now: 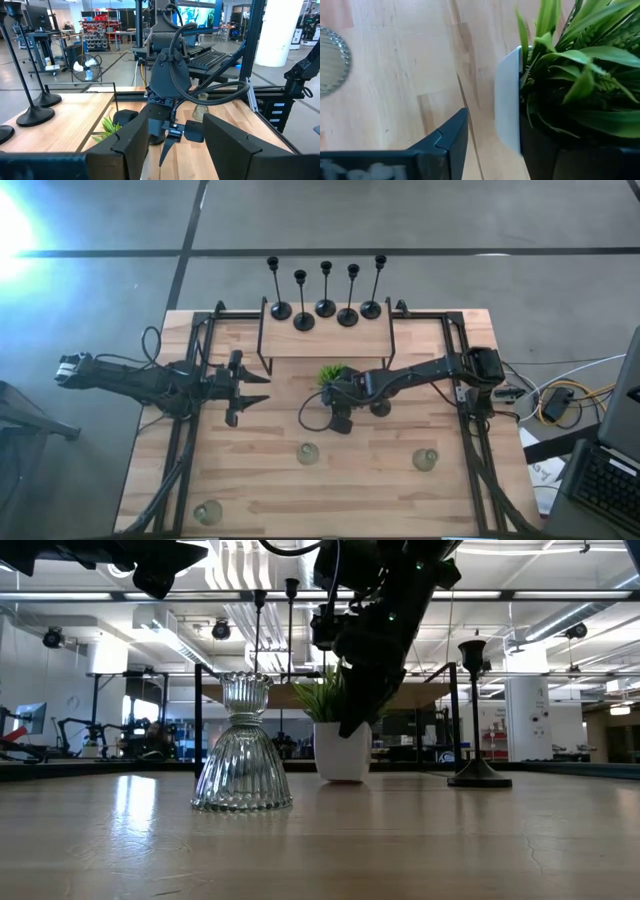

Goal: Pick & Place candle stick holders
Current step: Adjust the white vase

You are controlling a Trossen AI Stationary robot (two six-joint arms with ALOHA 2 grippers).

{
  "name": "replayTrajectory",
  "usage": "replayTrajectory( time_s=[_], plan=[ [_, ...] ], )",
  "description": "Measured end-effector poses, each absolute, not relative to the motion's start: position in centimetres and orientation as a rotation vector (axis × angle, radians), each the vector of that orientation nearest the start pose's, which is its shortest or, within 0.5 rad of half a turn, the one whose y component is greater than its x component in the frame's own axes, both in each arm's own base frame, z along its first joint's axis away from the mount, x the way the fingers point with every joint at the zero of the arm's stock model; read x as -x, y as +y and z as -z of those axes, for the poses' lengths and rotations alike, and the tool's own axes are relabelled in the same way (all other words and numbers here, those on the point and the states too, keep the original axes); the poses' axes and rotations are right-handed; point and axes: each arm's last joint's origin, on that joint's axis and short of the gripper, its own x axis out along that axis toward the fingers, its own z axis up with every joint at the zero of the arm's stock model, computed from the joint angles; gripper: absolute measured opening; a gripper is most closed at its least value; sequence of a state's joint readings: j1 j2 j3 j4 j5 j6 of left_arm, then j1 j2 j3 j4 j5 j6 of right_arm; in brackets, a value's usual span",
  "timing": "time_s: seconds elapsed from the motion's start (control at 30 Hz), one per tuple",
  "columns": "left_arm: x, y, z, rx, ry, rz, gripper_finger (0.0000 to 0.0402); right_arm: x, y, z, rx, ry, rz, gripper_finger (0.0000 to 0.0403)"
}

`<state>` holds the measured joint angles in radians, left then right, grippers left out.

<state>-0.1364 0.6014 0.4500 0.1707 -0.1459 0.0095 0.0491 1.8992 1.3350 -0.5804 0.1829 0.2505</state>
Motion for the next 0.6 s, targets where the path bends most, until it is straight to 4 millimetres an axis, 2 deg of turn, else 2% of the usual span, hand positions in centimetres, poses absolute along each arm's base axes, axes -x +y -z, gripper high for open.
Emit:
replayTrajectory(
  time_s=[0.43, 0.6],
  plan=[
    [-14.9, -1.6, -27.7, -0.007, -0.019, -0.01, 0.0193, -38.5, 3.1, -18.9, -0.044, 1.102, 0.206, 0.0188],
    [-14.9, -1.6, -27.7, -0.007, -0.019, -0.01, 0.0193, -38.6, 3.1, -19.1, -0.017, 1.089, 0.217, 0.02]
  ],
)
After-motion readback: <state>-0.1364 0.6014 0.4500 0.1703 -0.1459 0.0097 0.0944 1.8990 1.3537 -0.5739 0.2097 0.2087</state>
